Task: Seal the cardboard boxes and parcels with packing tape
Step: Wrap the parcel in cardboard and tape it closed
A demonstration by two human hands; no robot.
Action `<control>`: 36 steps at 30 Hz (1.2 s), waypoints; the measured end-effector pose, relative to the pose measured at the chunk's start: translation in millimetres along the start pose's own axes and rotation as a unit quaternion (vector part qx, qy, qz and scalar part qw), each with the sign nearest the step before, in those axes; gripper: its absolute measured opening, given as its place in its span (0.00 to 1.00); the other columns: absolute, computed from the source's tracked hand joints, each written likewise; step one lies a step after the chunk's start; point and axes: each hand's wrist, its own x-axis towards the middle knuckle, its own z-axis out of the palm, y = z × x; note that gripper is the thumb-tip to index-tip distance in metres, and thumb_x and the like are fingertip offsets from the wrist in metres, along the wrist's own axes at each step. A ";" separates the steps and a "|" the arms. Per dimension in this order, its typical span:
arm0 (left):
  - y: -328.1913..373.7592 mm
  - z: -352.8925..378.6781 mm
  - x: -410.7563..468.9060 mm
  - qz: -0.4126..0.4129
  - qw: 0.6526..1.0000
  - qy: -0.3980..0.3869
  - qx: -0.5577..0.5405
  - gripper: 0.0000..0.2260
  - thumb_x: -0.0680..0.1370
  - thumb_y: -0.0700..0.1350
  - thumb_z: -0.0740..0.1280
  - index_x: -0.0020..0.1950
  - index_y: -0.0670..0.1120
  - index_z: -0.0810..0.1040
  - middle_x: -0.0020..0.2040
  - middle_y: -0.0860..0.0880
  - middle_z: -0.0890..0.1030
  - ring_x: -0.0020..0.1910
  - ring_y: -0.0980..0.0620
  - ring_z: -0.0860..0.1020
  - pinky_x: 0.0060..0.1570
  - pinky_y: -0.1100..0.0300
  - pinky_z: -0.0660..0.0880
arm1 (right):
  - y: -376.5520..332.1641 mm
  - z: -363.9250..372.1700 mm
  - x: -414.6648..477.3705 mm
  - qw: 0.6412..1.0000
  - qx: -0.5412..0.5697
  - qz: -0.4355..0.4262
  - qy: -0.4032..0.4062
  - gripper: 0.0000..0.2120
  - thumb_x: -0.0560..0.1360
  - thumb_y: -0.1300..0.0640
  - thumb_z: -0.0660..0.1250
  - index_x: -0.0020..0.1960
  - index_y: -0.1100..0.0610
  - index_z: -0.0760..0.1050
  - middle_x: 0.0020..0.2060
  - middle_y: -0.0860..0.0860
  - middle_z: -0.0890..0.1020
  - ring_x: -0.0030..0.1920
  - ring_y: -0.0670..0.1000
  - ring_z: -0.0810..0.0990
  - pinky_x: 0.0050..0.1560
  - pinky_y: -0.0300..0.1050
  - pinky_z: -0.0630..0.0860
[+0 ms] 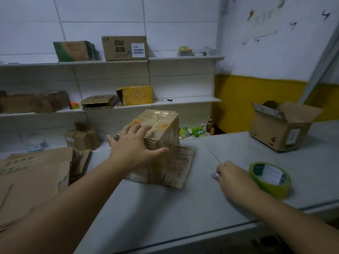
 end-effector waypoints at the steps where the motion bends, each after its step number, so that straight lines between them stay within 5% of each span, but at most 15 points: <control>1: 3.0 1.3 1.3 -0.013 1.000 -0.005 0.007 0.43 0.62 0.79 0.56 0.73 0.60 0.59 0.76 0.53 0.58 0.75 0.47 0.53 0.67 0.29 0.51 | 4.3 6.9 -3.9 1.000 -0.027 -0.008 0.005 0.04 0.79 0.57 0.61 0.49 0.55 0.75 0.48 0.53 0.74 0.46 0.54 0.77 0.38 0.44 0.65; 2: 5.8 2.4 1.2 -0.022 1.000 -0.002 0.009 0.40 0.64 0.76 0.59 0.72 0.60 0.61 0.75 0.53 0.59 0.74 0.46 0.54 0.67 0.30 0.54 | 8.0 11.6 -6.6 0.998 -0.053 -0.016 0.011 0.01 0.74 0.59 0.68 0.44 0.55 0.77 0.43 0.53 0.75 0.42 0.54 0.77 0.35 0.44 0.64; 5: 8.3 5.7 -0.7 -0.045 0.994 0.088 -0.055 0.29 0.69 0.67 0.66 0.67 0.56 0.71 0.71 0.54 0.67 0.71 0.47 0.59 0.65 0.37 0.61 | 5.8 9.2 -10.0 0.992 -0.117 -0.028 0.047 0.12 0.54 0.60 0.81 0.28 0.54 0.77 0.28 0.51 0.74 0.29 0.52 0.75 0.26 0.43 0.58; 8: -2.1 -1.0 -8.5 -0.094 0.952 0.198 -0.214 0.25 0.68 0.65 0.67 0.60 0.54 0.78 0.61 0.54 0.77 0.62 0.48 0.70 0.57 0.40 0.71 | 3.6 8.5 -9.8 0.992 -0.099 -0.034 0.063 0.05 0.75 0.57 0.66 0.47 0.56 0.80 0.45 0.53 0.77 0.46 0.54 0.76 0.37 0.45 0.67; 11: -8.3 -29.9 -16.3 -0.191 0.827 0.259 -0.460 0.15 0.68 0.62 0.69 0.48 0.54 0.78 0.49 0.50 0.80 0.50 0.47 0.79 0.48 0.45 0.79 | 0.3 2.7 -11.5 0.990 -0.046 -0.028 0.129 0.14 0.78 0.49 0.64 0.60 0.54 0.75 0.53 0.53 0.77 0.52 0.54 0.75 0.48 0.48 0.73; 13: -15.1 -47.3 -16.7 -0.288 0.670 0.240 -0.640 0.18 0.67 0.62 0.69 0.51 0.53 0.78 0.51 0.48 0.81 0.51 0.45 0.80 0.47 0.41 0.79 | -11.5 -14.4 -8.7 0.986 0.125 -0.020 0.107 0.22 0.80 0.47 0.60 0.71 0.53 0.66 0.63 0.51 0.73 0.60 0.51 0.72 0.57 0.44 0.69; 15: -20.3 -50.9 -24.1 -0.353 0.542 0.152 -0.748 0.29 0.68 0.66 0.65 0.65 0.54 0.73 0.60 0.44 0.78 0.59 0.37 0.76 0.50 0.30 0.73 | -31.8 -35.1 -5.5 0.921 0.384 -0.013 0.068 0.27 0.78 0.49 0.64 0.74 0.54 0.61 0.66 0.48 0.71 0.59 0.45 0.71 0.55 0.39 0.68; 17: -18.4 -44.5 -41.2 -0.382 0.469 0.078 -0.793 0.30 0.72 0.67 0.60 0.71 0.56 0.67 0.68 0.42 0.72 0.65 0.31 0.67 0.54 0.22 0.60 | -58.5 -56.0 -5.9 0.826 0.562 -0.032 0.008 0.33 0.75 0.47 0.67 0.75 0.52 0.59 0.66 0.45 0.70 0.60 0.43 0.71 0.55 0.39 0.70; 20: 4.8 -22.9 -77.6 -0.386 0.402 0.005 -0.830 0.24 0.75 0.64 0.58 0.64 0.51 0.74 0.60 0.38 0.76 0.55 0.31 0.73 0.50 0.37 0.69 | -90.6 -66.2 -10.3 0.687 0.722 -0.028 -0.079 0.34 0.62 0.37 0.68 0.64 0.51 0.70 0.64 0.50 0.76 0.62 0.50 0.75 0.60 0.52 0.76; 23: 23.8 1.7 -102.5 -0.420 0.411 -0.064 -0.806 0.18 0.79 0.58 0.56 0.53 0.47 0.76 0.52 0.39 0.79 0.49 0.36 0.77 0.42 0.44 0.73 | -105.9 -67.0 -17.6 0.640 0.764 -0.015 -0.081 0.28 0.65 0.36 0.69 0.60 0.49 0.74 0.56 0.48 0.81 0.58 0.50 0.78 0.58 0.54 0.76; 26: 20.4 16.1 -110.8 -0.451 0.463 -0.065 -0.761 0.13 0.81 0.47 0.57 0.56 0.41 0.75 0.53 0.39 0.78 0.53 0.40 0.77 0.47 0.44 0.76 | -106.4 -58.9 -21.4 0.701 0.712 0.027 -0.024 0.07 0.79 0.46 0.60 0.49 0.47 0.74 0.46 0.45 0.81 0.49 0.44 0.78 0.45 0.43 0.74; 30: 6.8 21.6 -107.7 -0.457 0.604 -0.018 -0.653 0.08 0.80 0.40 0.60 0.54 0.41 0.77 0.59 0.40 0.76 0.55 0.44 0.75 0.57 0.48 0.73 | -102.0 -56.6 -23.5 0.780 0.624 0.054 0.001 0.10 0.81 0.47 0.57 0.42 0.46 0.68 0.41 0.43 0.75 0.42 0.41 0.72 0.47 0.44 0.69; 32: 1.8 5.7 -105.2 -0.419 0.662 0.056 -0.619 0.11 0.81 0.41 0.59 0.62 0.48 0.74 0.64 0.45 0.74 0.59 0.47 0.73 0.59 0.50 0.71 | -99.9 -57.0 -22.6 0.788 0.614 0.046 0.010 0.08 0.80 0.46 0.57 0.45 0.45 0.70 0.43 0.43 0.77 0.46 0.43 0.75 0.54 0.49 0.72; 34: 0.3 -22.4 -109.3 -0.330 0.699 0.211 -0.598 0.13 0.80 0.38 0.59 0.58 0.55 0.73 0.60 0.50 0.75 0.55 0.52 0.75 0.53 0.55 0.73 | -98.7 -61.0 -20.7 0.784 0.618 0.047 0.032 0.05 0.80 0.47 0.57 0.49 0.45 0.72 0.46 0.43 0.78 0.50 0.47 0.77 0.58 0.53 0.75; 36: 12.2 -65.5 -117.9 -0.136 0.749 0.368 -0.534 0.14 0.79 0.34 0.60 0.56 0.52 0.73 0.53 0.54 0.77 0.53 0.57 0.77 0.50 0.61 0.76 | -97.0 -65.4 -16.7 0.780 0.622 0.049 0.047 0.04 0.80 0.49 0.58 0.49 0.45 0.71 0.46 0.44 0.79 0.50 0.47 0.77 0.58 0.56 0.76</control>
